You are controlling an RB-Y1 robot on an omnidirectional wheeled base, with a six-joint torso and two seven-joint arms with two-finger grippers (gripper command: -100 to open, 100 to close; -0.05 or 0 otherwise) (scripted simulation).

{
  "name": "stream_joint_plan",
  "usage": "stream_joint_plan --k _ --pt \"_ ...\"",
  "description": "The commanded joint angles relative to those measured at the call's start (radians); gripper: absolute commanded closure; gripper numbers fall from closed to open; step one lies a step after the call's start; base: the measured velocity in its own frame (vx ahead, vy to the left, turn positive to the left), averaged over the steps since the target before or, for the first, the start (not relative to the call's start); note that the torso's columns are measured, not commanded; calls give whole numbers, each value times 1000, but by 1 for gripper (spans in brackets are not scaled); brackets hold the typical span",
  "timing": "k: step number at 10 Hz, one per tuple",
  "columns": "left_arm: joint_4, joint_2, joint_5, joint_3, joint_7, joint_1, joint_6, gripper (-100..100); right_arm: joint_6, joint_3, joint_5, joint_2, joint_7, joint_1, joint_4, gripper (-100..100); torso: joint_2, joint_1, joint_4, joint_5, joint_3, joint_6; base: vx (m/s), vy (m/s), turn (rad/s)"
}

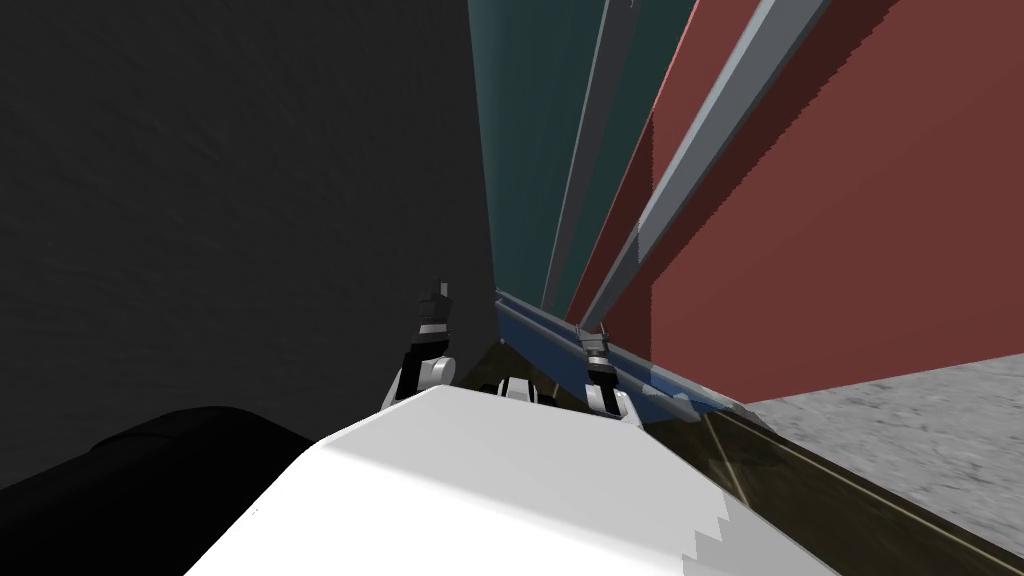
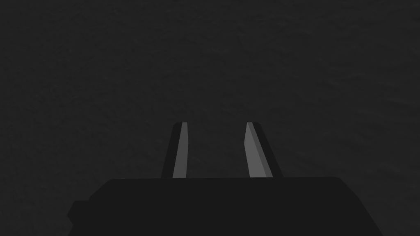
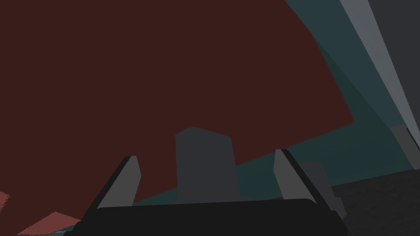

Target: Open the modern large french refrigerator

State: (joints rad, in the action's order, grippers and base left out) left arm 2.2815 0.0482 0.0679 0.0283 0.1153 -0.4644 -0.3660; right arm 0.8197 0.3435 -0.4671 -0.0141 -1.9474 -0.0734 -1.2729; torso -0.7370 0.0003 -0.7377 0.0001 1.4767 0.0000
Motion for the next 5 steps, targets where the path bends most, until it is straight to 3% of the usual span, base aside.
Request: stream_joint_plan --k 1,3,5 --pt "0 0 0 0 0 0 0 0 30 0 2 -14 -14 -20 12 100 0 -1 0 0 0 -1 -11 -21 -9" --pt "0 0 0 0 0 0 0 0 34 4 5 -10 -12 -15 9 100 1 -2 4 -4 -1 -2 -17 -28 6" --pt "0 0 0 0 0 0 0 0 46 -46 -17 26 42 -4 18 100 -3 -3 2 -3 -2 -3 -206 -120 123"
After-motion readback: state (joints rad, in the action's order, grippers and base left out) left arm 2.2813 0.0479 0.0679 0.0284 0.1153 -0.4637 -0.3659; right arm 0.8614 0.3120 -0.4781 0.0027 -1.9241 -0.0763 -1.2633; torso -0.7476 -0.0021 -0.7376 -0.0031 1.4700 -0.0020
